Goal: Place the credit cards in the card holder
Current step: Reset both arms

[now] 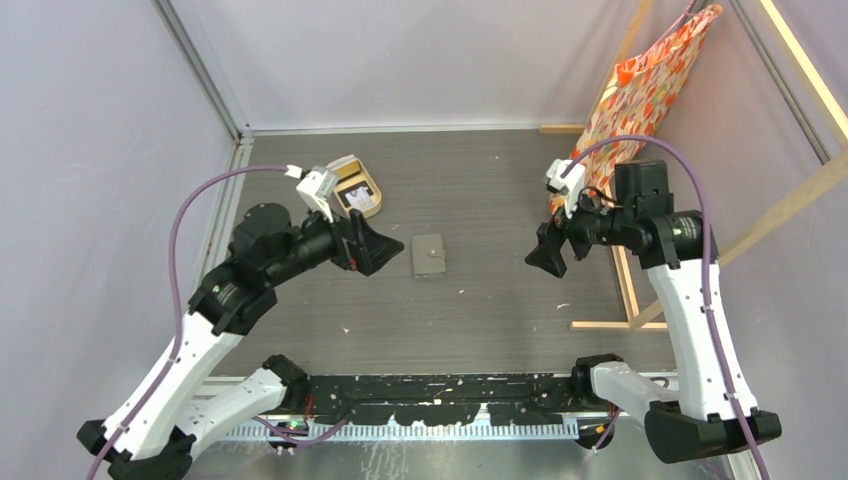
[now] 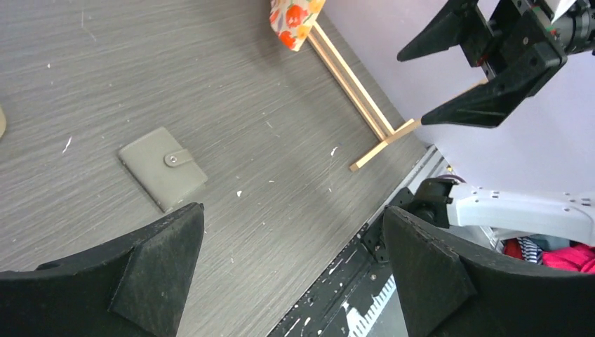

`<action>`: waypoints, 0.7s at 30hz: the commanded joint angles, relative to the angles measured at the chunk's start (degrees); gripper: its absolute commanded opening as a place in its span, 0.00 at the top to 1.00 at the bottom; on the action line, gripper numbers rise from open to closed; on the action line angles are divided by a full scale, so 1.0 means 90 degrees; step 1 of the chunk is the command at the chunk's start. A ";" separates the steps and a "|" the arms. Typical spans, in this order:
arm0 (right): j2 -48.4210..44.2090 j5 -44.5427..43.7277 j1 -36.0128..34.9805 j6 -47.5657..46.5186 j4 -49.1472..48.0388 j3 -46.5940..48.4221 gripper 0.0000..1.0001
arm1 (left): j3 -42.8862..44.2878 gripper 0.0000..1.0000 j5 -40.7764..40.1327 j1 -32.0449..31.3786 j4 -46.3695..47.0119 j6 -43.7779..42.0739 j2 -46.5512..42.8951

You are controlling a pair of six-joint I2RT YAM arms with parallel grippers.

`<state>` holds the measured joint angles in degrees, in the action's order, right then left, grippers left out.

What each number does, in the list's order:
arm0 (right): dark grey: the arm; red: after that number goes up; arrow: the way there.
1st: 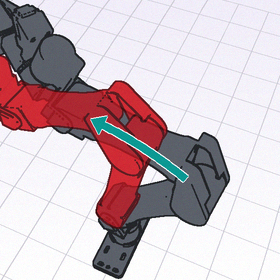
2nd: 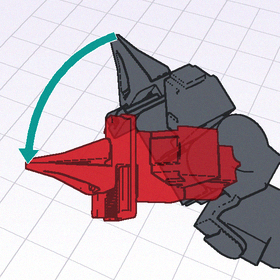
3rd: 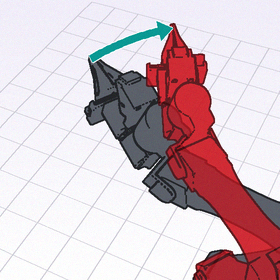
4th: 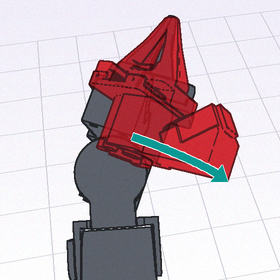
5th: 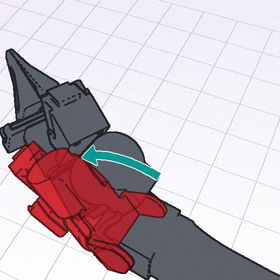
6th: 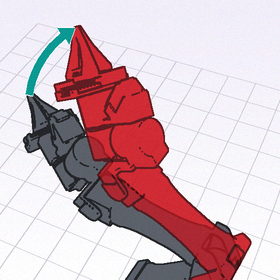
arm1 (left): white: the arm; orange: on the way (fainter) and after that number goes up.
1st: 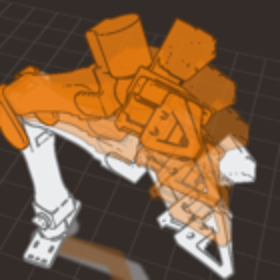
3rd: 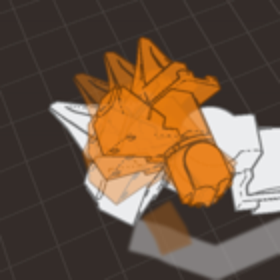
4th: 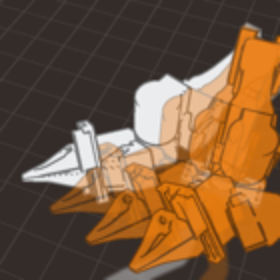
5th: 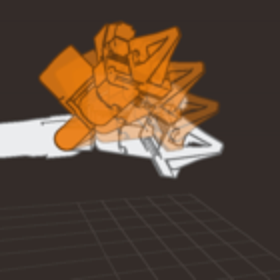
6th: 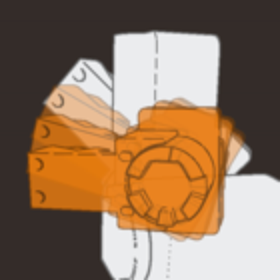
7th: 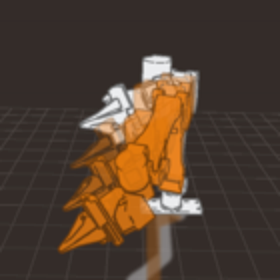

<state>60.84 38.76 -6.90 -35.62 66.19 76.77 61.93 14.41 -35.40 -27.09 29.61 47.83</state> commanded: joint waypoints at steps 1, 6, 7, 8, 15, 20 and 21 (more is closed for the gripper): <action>-0.0238 -0.0039 0.0032 0.1065 0.0151 0.0676 0.00 | 0.0258 0.00 0.0228 0.0002 -0.0837 -0.0328 -0.0346; -0.0590 -0.0334 0.0025 0.3013 -0.0712 0.0762 0.00 | 0.0326 0.00 0.0213 0.0006 -0.1118 -0.0324 -0.0772; -0.0738 -0.0407 0.0028 0.3288 -0.0973 0.0709 0.00 | 0.0361 0.00 0.0232 -0.0001 -0.1164 -0.0321 -0.0848; -0.0923 -0.0444 0.0029 0.3590 -0.1187 0.0617 0.00 | 0.0385 0.00 0.0234 -0.0001 -0.1213 -0.0321 -0.0946; -0.1387 -0.0722 0.0024 0.4239 -0.1532 0.0604 0.00 | 0.0452 0.00 0.0222 0.0007 -0.1260 -0.0254 -0.1246; -0.1590 -0.0860 0.0076 0.4591 -0.1715 0.0497 0.00 | 0.0410 0.00 0.0244 0.0005 -0.1264 -0.0215 -0.1280; -0.1635 -0.0846 0.0086 0.4637 -0.1761 0.0464 0.00 | 0.0392 0.00 0.0253 0.0006 -0.1250 -0.0202 -0.1282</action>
<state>46.72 32.64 -6.72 1.34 54.22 81.47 64.45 15.29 -35.40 -38.41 27.99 36.25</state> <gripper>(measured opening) 0.997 0.996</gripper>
